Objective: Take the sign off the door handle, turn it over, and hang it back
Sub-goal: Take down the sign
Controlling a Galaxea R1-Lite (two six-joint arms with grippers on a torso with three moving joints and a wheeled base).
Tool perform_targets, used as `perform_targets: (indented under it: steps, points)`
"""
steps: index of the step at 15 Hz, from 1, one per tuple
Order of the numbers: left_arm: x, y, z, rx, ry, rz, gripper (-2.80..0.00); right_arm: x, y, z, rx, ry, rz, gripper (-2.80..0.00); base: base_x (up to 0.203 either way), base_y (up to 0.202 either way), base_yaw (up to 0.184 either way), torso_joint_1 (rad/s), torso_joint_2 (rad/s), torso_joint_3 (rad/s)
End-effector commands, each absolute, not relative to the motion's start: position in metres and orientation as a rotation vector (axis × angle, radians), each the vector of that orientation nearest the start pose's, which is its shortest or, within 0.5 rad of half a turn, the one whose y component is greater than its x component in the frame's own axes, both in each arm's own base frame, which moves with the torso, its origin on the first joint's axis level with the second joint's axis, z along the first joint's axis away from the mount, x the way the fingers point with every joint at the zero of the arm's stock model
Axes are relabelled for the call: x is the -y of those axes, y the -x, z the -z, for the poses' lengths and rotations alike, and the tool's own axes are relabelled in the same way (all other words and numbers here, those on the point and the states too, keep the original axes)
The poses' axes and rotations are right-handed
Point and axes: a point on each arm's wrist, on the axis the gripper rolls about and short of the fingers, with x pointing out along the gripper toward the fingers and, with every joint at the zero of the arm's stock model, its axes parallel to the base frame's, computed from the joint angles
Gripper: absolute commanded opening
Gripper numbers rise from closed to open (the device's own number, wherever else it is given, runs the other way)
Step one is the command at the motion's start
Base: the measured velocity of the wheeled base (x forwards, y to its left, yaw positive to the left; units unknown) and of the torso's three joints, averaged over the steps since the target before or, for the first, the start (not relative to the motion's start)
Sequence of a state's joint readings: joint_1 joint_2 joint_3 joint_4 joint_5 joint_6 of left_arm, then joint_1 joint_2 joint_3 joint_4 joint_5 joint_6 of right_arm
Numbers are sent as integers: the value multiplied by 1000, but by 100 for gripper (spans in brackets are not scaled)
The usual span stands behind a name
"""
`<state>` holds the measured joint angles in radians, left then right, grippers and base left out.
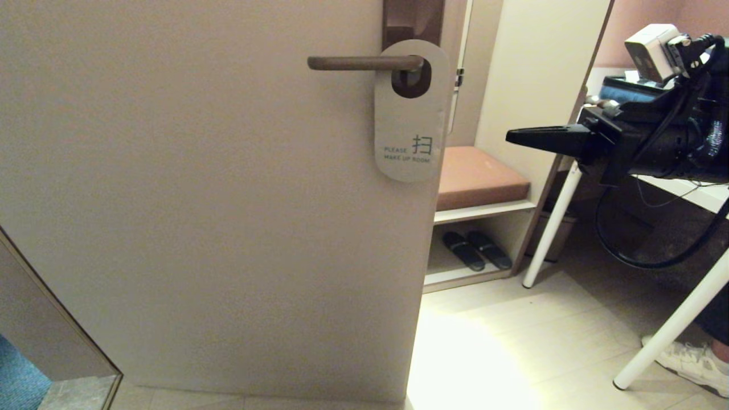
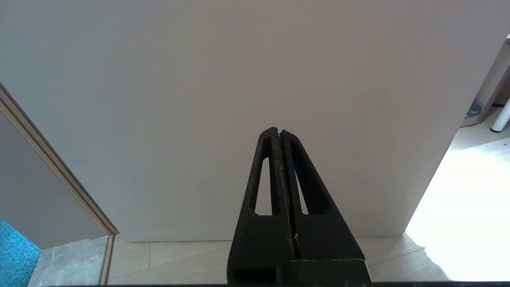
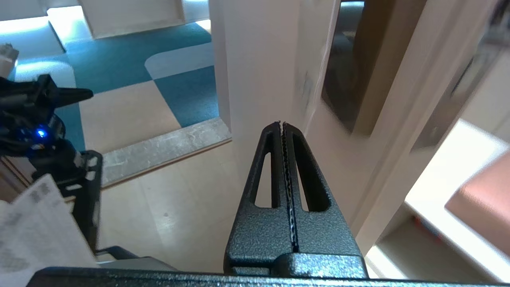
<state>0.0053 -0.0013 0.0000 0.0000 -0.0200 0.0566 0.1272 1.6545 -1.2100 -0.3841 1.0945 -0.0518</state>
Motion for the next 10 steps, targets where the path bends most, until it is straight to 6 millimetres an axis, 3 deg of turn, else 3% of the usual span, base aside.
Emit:
perform_targets:
  steps: [1, 4, 10]
  points:
    - [1, 23, -75, 0, -57, 14, -280, -68, -324, -283, -4, 43, -1257, -280, 0, 0, 0, 0, 0, 0]
    - [1, 23, -75, 0, -57, 14, -280, -78, -345, -278, 51, 118, -1278, -280, 0, 0, 0, 0, 0, 0]
    - [1, 23, -75, 0, -57, 14, -280, -90, -357, -258, 36, 141, -1304, -280, 0, 0, 0, 0, 0, 0]
